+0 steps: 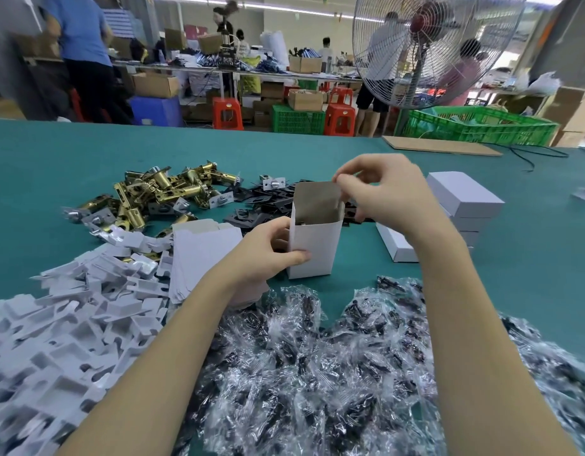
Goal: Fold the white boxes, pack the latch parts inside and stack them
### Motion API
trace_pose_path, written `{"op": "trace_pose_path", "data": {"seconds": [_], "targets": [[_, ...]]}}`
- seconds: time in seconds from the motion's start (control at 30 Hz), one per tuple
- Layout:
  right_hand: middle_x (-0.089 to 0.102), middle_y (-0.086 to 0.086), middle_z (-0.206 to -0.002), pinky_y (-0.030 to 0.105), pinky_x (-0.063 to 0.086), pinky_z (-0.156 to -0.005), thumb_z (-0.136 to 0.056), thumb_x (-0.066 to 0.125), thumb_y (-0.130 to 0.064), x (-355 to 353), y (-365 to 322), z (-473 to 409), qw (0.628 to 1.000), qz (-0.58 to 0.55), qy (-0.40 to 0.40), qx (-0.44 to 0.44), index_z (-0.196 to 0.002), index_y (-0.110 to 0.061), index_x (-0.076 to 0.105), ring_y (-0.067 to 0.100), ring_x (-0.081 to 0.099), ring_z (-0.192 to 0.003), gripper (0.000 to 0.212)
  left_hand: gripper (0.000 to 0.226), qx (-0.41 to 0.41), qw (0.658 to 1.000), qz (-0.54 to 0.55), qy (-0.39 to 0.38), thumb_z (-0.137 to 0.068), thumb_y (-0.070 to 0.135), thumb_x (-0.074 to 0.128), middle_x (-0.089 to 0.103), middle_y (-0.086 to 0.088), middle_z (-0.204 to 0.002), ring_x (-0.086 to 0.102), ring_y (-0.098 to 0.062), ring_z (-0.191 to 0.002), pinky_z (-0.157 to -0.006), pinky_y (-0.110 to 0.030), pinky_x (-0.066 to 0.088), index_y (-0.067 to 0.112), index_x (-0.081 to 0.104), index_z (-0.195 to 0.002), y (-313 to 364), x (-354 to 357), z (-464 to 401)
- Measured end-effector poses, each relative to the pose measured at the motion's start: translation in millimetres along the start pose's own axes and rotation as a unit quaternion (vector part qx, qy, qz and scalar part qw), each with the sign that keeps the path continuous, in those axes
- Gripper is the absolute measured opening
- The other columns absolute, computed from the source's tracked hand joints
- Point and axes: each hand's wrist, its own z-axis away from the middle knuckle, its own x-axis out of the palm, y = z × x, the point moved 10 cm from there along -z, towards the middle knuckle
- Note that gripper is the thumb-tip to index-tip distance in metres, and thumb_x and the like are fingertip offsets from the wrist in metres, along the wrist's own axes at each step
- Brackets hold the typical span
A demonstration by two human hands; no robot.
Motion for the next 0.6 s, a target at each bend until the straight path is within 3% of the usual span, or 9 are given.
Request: {"op": "trace_pose_path", "data": {"seconds": [0.07, 0.17, 0.23, 0.33, 0.43, 0.6], "targets": [[0.076, -0.002, -0.086, 0.020, 0.050, -0.053, -0.096, 0.061, -0.028, -2, 26, 0, 0.996, -0.054, 0.001, 0.068, -0.091, -0.031, 0.069, 0.006, 0.064, -0.049, 0.009, 0.033, -0.006, 1.000, -0.001, 0.001, -0.091, 0.019, 0.077, 0.075, 0.007, -0.112, 0.072, -0.009, -0.100, -0.073, -0.024, 0.057, 0.026, 0.065, -0.121, 3, -3, 1], [0.073, -0.003, -0.109, 0.018, 0.053, -0.052, -0.103, 0.056, -0.040, 39, 61, 15, 0.961, -0.144, -0.163, 0.171, -0.109, -0.033, 0.067, 0.012, 0.076, -0.071, 0.015, 0.024, -0.011, 1.000, 0.016, 0.017, -0.090, 0.017, 0.077, 0.075, 0.004, -0.108, 0.073, -0.012, -0.097, -0.069, -0.025, 0.058, 0.023, 0.066, -0.111, 9, -12, -2], [0.074, -0.004, -0.114, 0.021, 0.055, -0.057, -0.105, 0.051, -0.043, 62, 69, 26, 0.919, -0.257, -0.223, 0.201, -0.120, -0.031, 0.067, 0.019, 0.077, -0.082, 0.025, 0.025, -0.013, 0.999, 0.045, 0.025, -0.090, 0.007, 0.076, 0.075, 0.000, -0.105, 0.074, -0.013, -0.092, -0.071, -0.025, 0.059, 0.018, 0.066, -0.110, 14, -16, -3], [0.075, -0.002, -0.111, 0.021, 0.056, -0.058, -0.104, 0.051, -0.046, 76, 74, 31, 0.880, -0.348, -0.230, 0.226, -0.121, -0.028, 0.067, 0.018, 0.075, -0.081, 0.029, 0.028, -0.015, 0.998, 0.056, 0.032, -0.090, -0.002, 0.073, 0.075, -0.006, -0.106, 0.075, -0.013, -0.087, -0.072, -0.025, 0.061, 0.010, 0.065, -0.113, 18, -20, -2], [0.074, 0.002, -0.120, 0.021, 0.056, -0.056, -0.096, 0.064, -0.048, 81, 76, 33, 0.877, -0.343, -0.238, 0.240, -0.124, -0.028, 0.068, 0.019, 0.076, -0.082, 0.035, 0.030, -0.015, 0.999, 0.024, 0.025, -0.090, 0.000, 0.072, 0.075, -0.009, -0.109, 0.075, -0.021, -0.095, -0.076, -0.029, 0.062, 0.009, 0.064, -0.117, 22, -20, 0], [0.058, 0.013, -0.139, 0.019, 0.054, -0.051, -0.092, 0.071, -0.034, 84, 81, 31, 0.875, -0.344, -0.220, 0.259, -0.118, -0.027, 0.068, 0.022, 0.076, -0.075, 0.027, 0.030, -0.048, 0.998, 0.045, -0.010, -0.097, 0.039, 0.066, 0.073, -0.005, -0.116, 0.073, -0.024, -0.102, -0.083, -0.035, 0.062, 0.022, 0.065, -0.121, 25, -15, 4]]}}
